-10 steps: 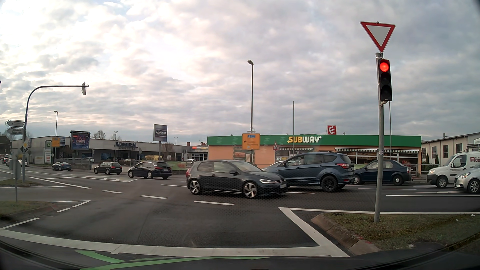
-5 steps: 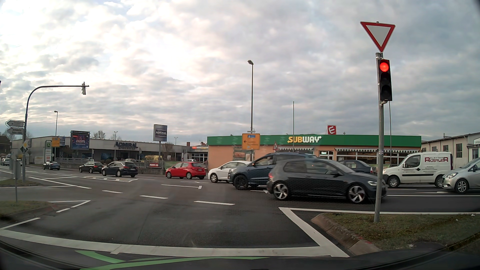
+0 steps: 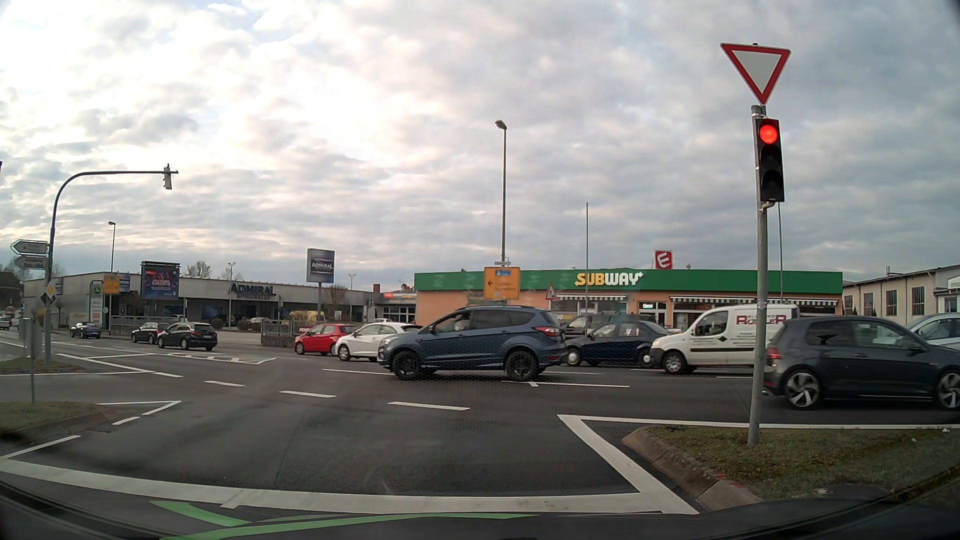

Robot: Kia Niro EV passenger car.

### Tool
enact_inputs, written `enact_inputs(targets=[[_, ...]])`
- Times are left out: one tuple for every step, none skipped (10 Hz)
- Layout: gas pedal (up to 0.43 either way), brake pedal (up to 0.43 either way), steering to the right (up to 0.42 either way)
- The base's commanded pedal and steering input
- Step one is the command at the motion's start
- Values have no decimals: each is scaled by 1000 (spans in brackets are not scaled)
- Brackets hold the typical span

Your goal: Follow the waypoints while adhering to traffic rules and regulations

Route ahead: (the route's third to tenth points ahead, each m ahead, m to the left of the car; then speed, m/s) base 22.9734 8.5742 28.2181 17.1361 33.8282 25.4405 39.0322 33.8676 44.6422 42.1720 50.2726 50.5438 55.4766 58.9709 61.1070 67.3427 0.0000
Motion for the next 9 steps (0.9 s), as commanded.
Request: enact_inputs(targets=[[0, 317, 36], [0, 317, 35], [0, 317, 36], [0, 317, 36], [0, 317, 36], [0, 317, 36], [0, 317, 36], [0, 317, 36], [0, 311, 36]])
